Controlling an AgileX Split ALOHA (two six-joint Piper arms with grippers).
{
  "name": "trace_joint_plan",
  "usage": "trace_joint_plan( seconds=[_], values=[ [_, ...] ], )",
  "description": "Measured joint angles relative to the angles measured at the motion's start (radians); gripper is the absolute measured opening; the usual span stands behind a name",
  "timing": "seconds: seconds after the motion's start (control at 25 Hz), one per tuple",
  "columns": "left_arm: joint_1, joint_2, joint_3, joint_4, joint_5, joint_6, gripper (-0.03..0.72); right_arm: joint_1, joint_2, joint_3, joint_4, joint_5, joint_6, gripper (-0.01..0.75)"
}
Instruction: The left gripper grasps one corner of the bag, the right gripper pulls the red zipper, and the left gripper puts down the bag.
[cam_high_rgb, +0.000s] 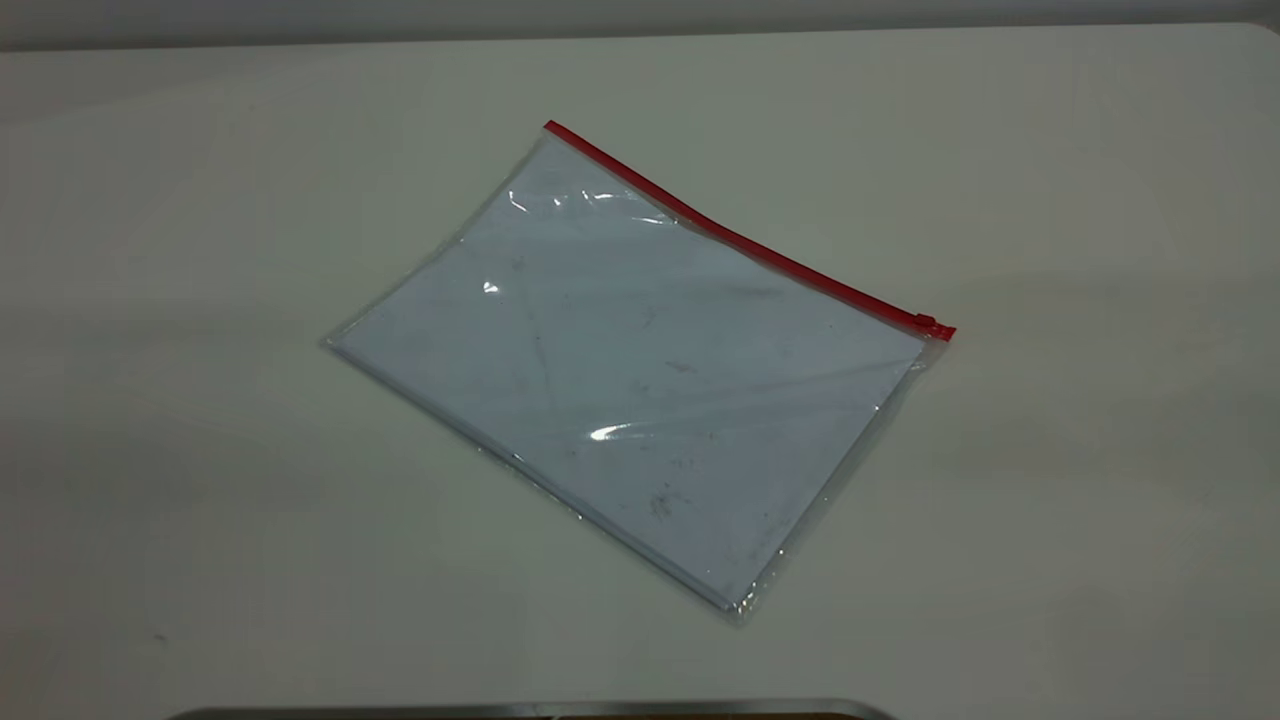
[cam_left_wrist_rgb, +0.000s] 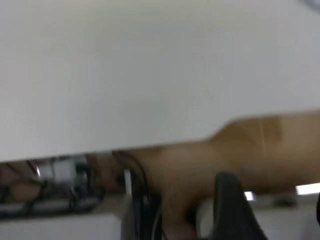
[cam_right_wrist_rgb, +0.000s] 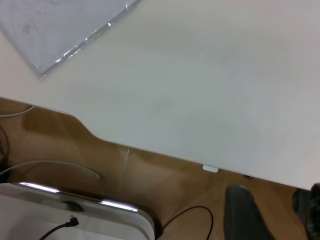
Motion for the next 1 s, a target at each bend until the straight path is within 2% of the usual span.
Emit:
trace_joint_plan(
  seconds=[0.32,0.48,0.64,0.76,0.88,1.0],
  values=[
    [0.0,-0.308,0.0,0.0,0.013,-0.021,0.465,0.0,0.0,0.0,0.002,0.0,0.0,0.348],
    [0.0,-0.359,0.0,0.0,0.027,-0.024,0.465,-0.006,-0.016,0.0,0.003,0.0,0.0,0.348],
    [0.0,-0.359,0.0,0.0,0.029,-0.024,0.465,-0.106,-0.14,0.0,0.015,0.001,0.0,0.348],
    [-0.033,-0.359,0.0,0.0,0.029,-0.027,0.465,-0.163,-0.278,0.0,0.016,0.004,0.0,0.348],
    [-0.08,-0.359,0.0,0.0,0.029,-0.027,0.465,-0.177,-0.429,0.0,0.017,0.011,0.0,0.348],
    [-0.087,-0.359,0.0,0.0,0.029,-0.027,0.465,-0.179,-0.457,-0.002,0.017,0.025,0.0,0.348]
  ],
)
